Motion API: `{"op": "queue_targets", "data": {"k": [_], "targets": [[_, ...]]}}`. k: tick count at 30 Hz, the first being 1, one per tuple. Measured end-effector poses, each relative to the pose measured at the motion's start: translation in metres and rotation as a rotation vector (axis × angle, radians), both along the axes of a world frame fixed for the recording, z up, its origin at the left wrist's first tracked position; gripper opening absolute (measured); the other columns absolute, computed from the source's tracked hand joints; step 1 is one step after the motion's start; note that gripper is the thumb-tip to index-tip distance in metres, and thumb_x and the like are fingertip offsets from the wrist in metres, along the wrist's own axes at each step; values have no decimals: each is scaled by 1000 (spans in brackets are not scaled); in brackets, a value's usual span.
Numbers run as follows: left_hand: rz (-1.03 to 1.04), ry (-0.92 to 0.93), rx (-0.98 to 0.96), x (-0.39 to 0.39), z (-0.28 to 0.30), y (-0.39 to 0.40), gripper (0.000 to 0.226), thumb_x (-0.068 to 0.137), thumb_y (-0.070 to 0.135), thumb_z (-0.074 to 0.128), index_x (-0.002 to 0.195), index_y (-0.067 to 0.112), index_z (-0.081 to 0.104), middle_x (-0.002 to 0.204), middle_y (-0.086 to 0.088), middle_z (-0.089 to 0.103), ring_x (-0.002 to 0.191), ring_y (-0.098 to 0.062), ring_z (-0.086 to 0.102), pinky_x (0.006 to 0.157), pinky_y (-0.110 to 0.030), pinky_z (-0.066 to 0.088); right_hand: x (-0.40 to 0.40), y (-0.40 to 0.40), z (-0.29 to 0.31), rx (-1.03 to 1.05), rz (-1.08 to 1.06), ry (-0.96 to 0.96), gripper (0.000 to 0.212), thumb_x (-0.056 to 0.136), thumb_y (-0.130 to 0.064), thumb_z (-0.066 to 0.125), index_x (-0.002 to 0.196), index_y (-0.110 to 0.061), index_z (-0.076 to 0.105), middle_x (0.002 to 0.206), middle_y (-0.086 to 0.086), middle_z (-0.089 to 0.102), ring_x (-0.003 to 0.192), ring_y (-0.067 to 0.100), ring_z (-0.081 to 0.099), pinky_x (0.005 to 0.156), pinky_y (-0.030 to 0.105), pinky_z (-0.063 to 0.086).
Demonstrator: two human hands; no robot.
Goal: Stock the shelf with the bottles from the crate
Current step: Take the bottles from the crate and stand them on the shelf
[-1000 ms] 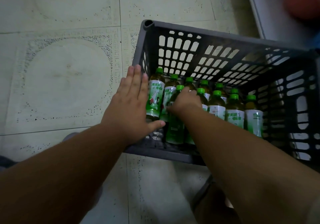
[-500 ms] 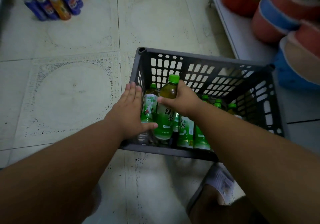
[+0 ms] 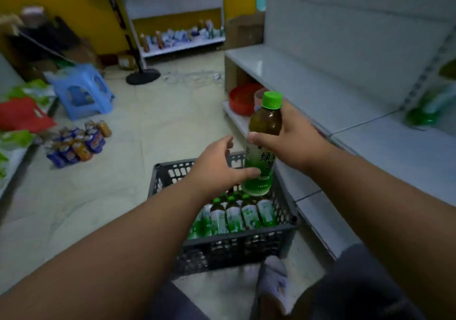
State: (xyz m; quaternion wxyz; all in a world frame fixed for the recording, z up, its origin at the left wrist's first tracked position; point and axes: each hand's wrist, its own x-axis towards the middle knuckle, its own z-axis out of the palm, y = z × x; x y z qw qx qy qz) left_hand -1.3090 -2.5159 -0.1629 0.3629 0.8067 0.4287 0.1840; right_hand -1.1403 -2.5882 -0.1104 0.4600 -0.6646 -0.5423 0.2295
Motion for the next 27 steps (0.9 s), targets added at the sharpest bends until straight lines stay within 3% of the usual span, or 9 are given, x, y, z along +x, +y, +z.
{"op": "queue_targets", "data": {"k": [4,8,10,12,15,20,24,27], "targets": [[-171,-71,0,64,31,-38,150,25,89,74,154,27,30,145,5,49,129,-13,49,108,-41,44,49,-67,44,73,-215,-47,54,75,-39,82,119,-27,52,103,-10,64,94,7,62,88,36,54],[-321,-122,14,130,37,-61,141,33,79,79,154,23,32,146,6,49,132,-11,46,110,-38,42,90,-115,59,106,-385,-44,57,75,-37,82,121,-24,50,111,-1,64,101,17,63,93,45,53],[-406,-129,-21,164,32,-68,134,41,70,85,154,22,33,147,5,49,131,-10,47,106,-32,41,110,-129,58,105,-448,-50,54,76,-34,82,118,-25,49,111,-3,64,100,13,63,92,39,53],[-495,-126,-54,200,22,-69,122,48,61,90,151,22,37,144,5,52,128,-13,52,105,-36,45,131,-138,54,89,-510,-58,54,77,-34,82,118,-26,49,107,-9,64,95,5,62,84,29,51],[-583,-103,-8,253,3,-69,116,48,67,86,147,27,41,138,11,54,125,-10,51,103,-37,45,165,-143,43,74,-613,-80,52,77,-36,81,116,-32,46,102,-16,61,88,-2,59,73,18,45],[-724,-68,69,328,-21,-60,91,46,74,80,125,38,52,122,18,62,110,-4,58,91,-27,45,224,-133,17,42,-765,-115,54,75,-38,81,117,-30,49,106,-11,62,92,6,61,76,28,50],[-743,57,280,382,-49,-45,112,51,74,82,143,22,46,141,-1,55,126,-21,52,103,-37,44,268,-120,-6,-1,-854,-147,56,71,-41,83,114,-33,48,102,-13,60,87,1,57,65,20,42],[-767,151,386,407,-76,-37,126,59,82,70,155,12,28,159,-8,35,144,-26,32,118,-44,29,292,-113,-22,-41,-924,-158,59,70,-42,83,118,-31,49,107,-8,60,92,11,59,69,25,45]]}}
